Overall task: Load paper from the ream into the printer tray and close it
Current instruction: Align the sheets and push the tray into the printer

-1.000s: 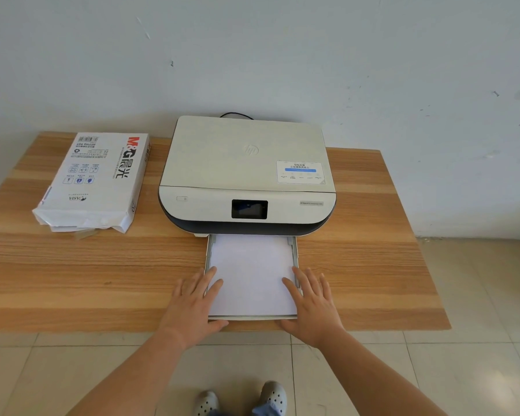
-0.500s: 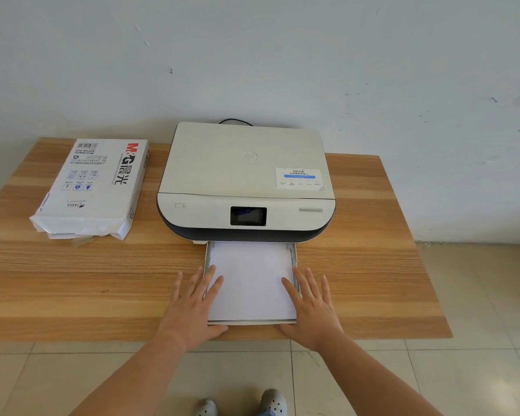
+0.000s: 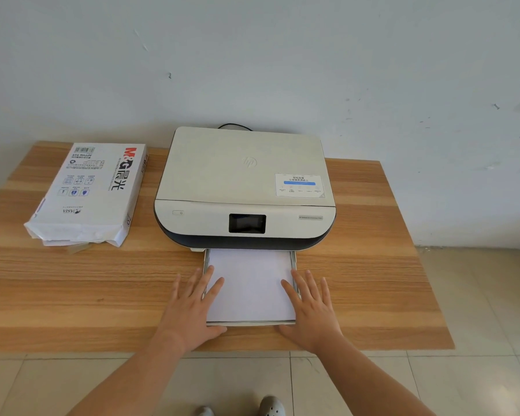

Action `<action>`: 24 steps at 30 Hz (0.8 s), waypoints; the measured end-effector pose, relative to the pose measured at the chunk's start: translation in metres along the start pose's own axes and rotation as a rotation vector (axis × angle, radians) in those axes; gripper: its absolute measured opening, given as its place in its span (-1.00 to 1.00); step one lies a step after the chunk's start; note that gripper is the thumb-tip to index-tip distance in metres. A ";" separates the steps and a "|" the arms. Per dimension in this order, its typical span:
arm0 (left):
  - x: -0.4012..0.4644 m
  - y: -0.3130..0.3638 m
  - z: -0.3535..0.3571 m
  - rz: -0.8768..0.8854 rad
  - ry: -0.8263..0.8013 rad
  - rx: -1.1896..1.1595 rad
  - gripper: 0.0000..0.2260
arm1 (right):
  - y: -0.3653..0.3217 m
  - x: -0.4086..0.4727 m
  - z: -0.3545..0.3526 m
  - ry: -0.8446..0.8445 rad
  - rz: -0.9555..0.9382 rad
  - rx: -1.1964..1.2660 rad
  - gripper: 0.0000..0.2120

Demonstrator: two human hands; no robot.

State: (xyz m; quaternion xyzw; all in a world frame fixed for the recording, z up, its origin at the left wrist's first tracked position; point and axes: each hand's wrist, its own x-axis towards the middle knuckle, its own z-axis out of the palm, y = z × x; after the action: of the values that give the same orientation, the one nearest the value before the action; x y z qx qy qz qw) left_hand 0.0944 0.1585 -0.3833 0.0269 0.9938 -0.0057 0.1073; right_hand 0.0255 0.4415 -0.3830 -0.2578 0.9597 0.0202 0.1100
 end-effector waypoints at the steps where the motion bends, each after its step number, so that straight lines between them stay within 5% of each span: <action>1: 0.001 0.000 0.000 -0.003 -0.004 -0.004 -0.10 | 0.000 0.001 0.000 0.003 0.003 0.001 -0.09; 24: 0.022 -0.012 -0.009 0.000 -0.002 -0.037 -0.10 | 0.003 0.024 -0.004 -0.007 0.020 -0.002 -0.01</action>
State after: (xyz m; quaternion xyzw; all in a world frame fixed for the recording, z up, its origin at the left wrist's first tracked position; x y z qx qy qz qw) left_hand 0.0702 0.1476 -0.3790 0.0251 0.9937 0.0128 0.1087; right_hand 0.0027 0.4317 -0.3850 -0.2483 0.9618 0.0230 0.1128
